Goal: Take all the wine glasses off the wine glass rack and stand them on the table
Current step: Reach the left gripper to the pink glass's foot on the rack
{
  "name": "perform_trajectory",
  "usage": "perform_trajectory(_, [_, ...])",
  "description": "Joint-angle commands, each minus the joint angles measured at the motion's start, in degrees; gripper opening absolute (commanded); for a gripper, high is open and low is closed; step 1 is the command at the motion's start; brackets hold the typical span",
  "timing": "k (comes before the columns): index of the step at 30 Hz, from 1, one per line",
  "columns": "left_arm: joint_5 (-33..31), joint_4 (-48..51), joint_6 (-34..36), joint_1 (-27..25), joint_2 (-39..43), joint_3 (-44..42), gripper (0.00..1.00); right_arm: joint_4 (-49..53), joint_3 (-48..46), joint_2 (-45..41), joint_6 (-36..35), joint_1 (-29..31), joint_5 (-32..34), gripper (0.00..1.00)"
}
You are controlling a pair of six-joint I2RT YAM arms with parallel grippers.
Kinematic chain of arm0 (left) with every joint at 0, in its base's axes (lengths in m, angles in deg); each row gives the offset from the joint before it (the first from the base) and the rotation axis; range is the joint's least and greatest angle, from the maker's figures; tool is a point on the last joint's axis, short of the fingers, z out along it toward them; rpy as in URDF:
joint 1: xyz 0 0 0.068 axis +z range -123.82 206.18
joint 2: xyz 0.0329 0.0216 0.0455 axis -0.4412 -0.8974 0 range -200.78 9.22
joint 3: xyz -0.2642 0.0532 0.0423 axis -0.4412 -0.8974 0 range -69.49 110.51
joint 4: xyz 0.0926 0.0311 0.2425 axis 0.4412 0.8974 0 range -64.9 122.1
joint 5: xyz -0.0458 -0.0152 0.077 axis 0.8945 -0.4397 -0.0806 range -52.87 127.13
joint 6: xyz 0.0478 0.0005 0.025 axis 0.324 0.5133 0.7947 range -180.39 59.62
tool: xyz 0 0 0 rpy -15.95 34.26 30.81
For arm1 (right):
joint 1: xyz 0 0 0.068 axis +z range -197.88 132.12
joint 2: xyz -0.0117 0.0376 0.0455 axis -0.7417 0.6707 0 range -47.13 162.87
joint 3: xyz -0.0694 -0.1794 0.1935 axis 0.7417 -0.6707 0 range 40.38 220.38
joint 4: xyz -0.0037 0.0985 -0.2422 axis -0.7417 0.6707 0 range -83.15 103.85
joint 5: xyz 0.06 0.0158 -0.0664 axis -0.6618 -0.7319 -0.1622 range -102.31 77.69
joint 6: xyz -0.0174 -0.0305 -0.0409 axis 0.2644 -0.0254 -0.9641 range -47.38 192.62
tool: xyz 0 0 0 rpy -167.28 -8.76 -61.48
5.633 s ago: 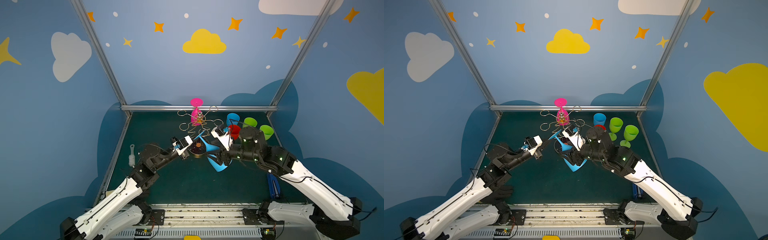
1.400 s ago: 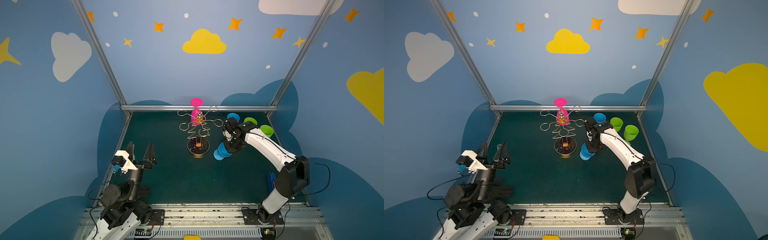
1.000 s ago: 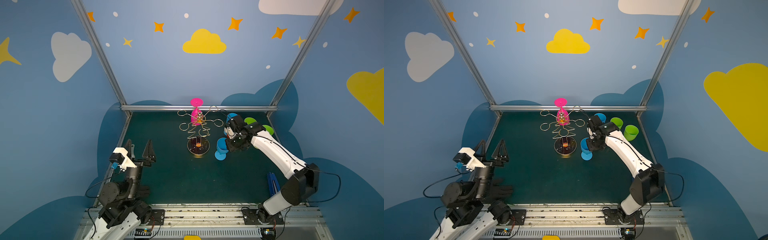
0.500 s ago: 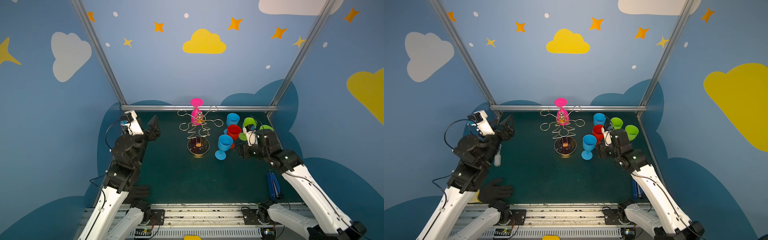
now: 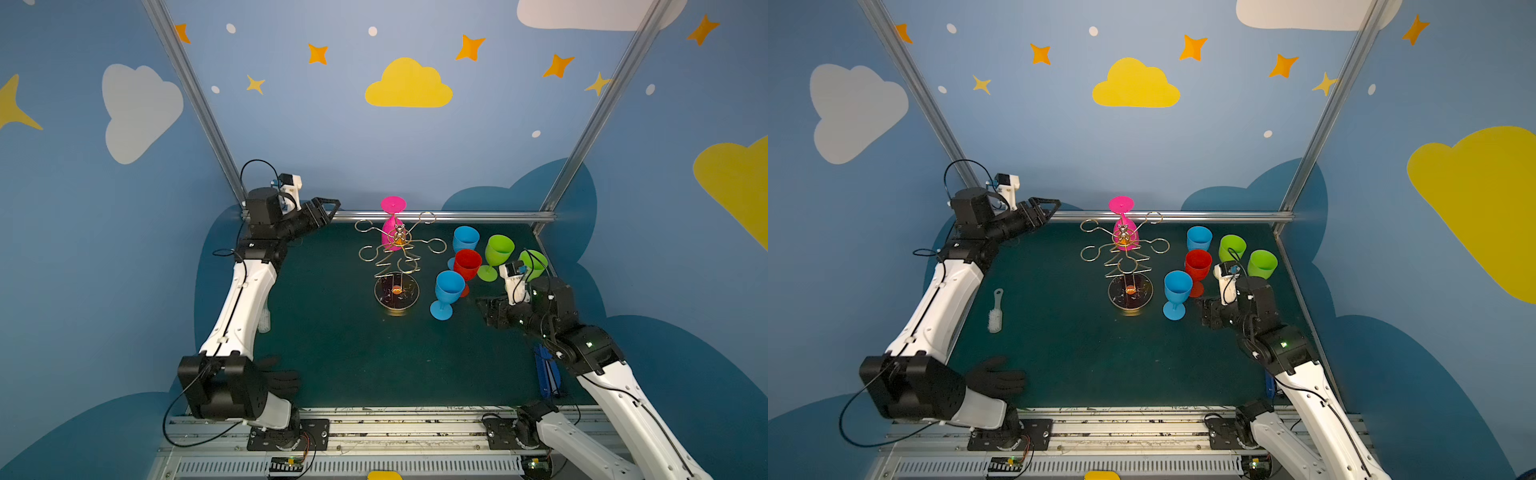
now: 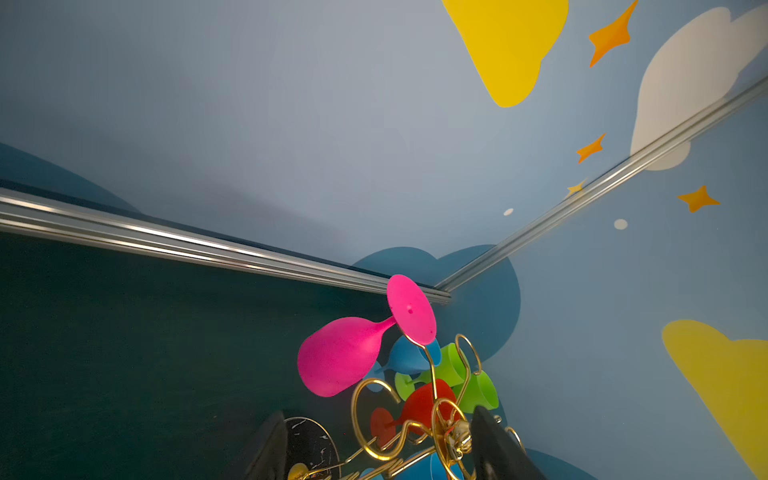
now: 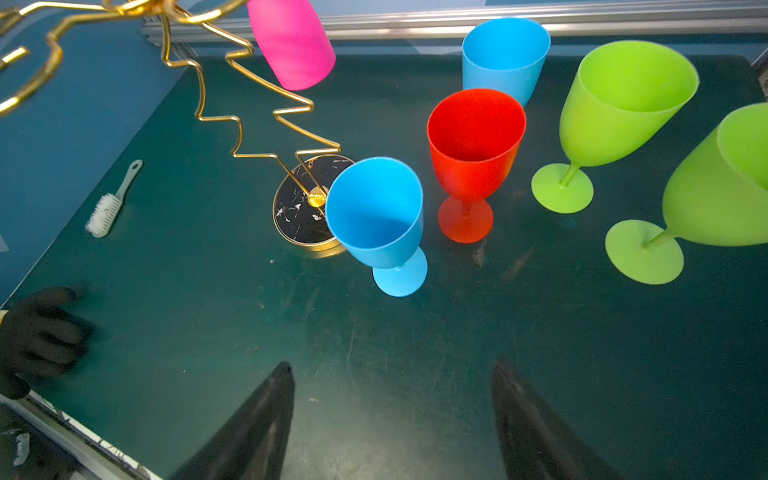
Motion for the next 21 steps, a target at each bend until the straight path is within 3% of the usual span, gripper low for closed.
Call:
perform_trajectory(1, [9.05,0.15,-0.09,-0.02,-4.98,5.53,0.66,-0.07,-0.12,-0.28,0.22,-0.44,-1.40,0.74])
perform_trajectory(15, [6.10,11.67,9.26,-7.00,-22.53,26.18,0.61,0.45,-0.06,-0.39,0.30,-0.57,-2.03,0.74])
perform_trajectory(21, [5.27,14.25,9.97,-8.81,-26.82,30.86,0.59,0.85,0.32,-0.66,0.06,-0.70,-1.94,0.74])
